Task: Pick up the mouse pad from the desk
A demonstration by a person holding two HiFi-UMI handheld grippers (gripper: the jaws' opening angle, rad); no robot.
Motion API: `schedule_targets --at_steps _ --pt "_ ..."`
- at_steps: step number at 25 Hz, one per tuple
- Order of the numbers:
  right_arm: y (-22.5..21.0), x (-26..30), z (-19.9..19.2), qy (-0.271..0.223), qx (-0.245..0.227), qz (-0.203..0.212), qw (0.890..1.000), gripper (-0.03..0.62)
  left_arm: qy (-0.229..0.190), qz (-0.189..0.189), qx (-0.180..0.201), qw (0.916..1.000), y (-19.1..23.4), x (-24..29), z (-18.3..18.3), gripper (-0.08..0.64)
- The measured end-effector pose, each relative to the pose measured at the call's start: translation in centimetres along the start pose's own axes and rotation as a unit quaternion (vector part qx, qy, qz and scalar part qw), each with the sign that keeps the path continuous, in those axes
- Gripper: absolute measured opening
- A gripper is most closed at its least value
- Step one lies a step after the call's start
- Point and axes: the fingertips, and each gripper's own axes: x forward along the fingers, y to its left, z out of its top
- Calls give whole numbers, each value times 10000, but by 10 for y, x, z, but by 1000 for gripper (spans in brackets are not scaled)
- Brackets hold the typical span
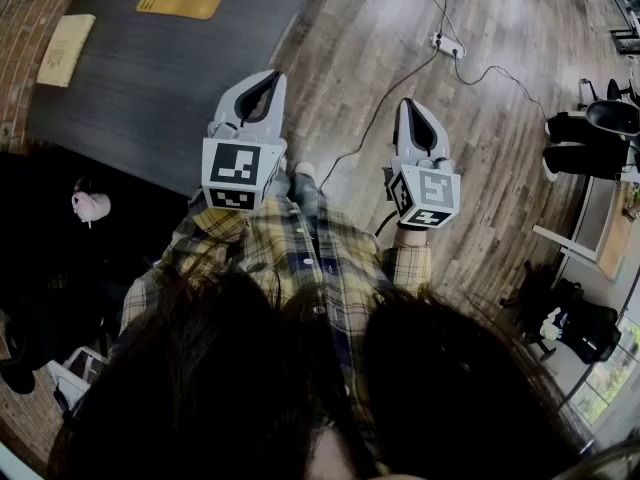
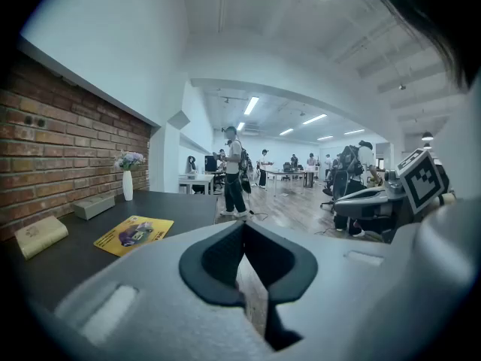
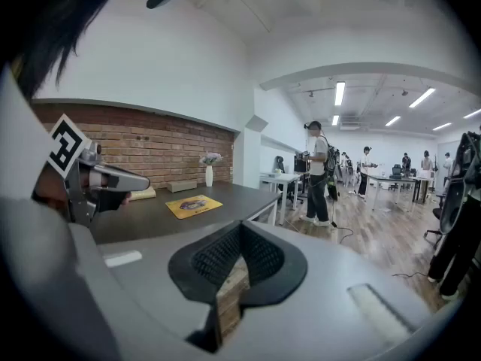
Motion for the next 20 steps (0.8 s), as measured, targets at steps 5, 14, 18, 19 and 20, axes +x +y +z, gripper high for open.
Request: schedule_targets --at_steps 5,14,18,19,20 --pt "-16 -7 -3 -23 101 14 9999 5 45 87 18 10000 -10 6 0 -2" --pt "-49 -20 -6 -246 451 202 9985 12 31 191 -108 9998 -36 20 0 39" --pt "-60 -22 -11 -125 600 347 9975 82 84 254 -137 9995 -41 29 1 118" --pt "-64 -22 -13 -110 655 362 9971 94 97 267 -135 9995 -42 31 1 133" --pt "-66 -21 -14 -98 706 376 9968 103 114 282 -130 9995 -42 34 2 150"
